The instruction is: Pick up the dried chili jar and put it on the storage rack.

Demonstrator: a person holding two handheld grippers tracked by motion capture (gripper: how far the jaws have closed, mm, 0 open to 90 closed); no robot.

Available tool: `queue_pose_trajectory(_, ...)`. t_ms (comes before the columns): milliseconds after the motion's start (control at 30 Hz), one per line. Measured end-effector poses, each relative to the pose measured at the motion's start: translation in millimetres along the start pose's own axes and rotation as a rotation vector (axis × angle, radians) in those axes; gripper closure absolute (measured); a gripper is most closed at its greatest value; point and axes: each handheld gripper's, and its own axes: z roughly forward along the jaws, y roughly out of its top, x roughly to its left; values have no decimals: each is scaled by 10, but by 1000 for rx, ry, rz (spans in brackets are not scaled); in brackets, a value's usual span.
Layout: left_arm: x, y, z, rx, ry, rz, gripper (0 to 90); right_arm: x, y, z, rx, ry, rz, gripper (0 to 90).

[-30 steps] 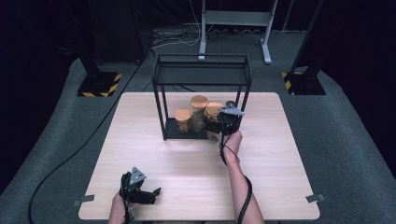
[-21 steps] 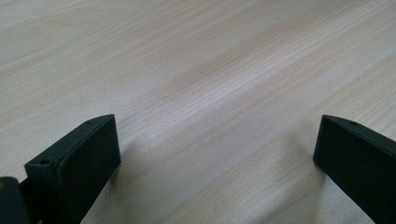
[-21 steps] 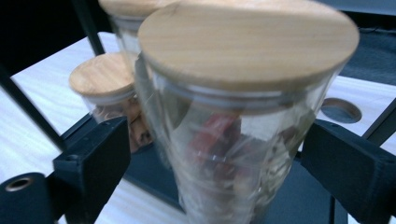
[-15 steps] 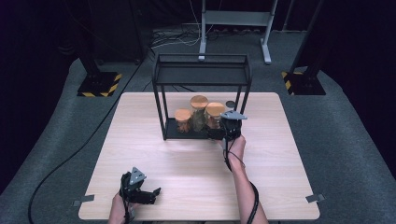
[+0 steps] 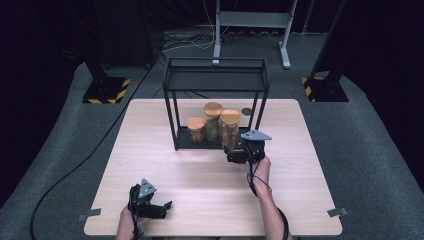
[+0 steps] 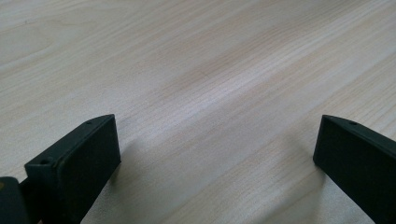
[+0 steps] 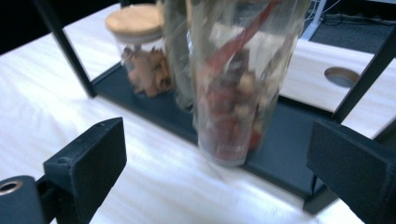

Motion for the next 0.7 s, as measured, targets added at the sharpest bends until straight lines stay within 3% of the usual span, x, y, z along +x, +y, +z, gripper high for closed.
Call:
queue_pose_trajectory(233, 0, 0, 0, 0, 0, 0, 0, 53, -262, -142, 34, 9, -25, 26)
queue_pose_trajectory(567, 0, 0, 0, 0, 0, 0, 0, 60, -624, -318, 68, 15, -4, 3)
queue_pose_trajectory(700, 0, 0, 0, 0, 0, 0, 0, 26, -786, -404, 87, 7, 33, 0)
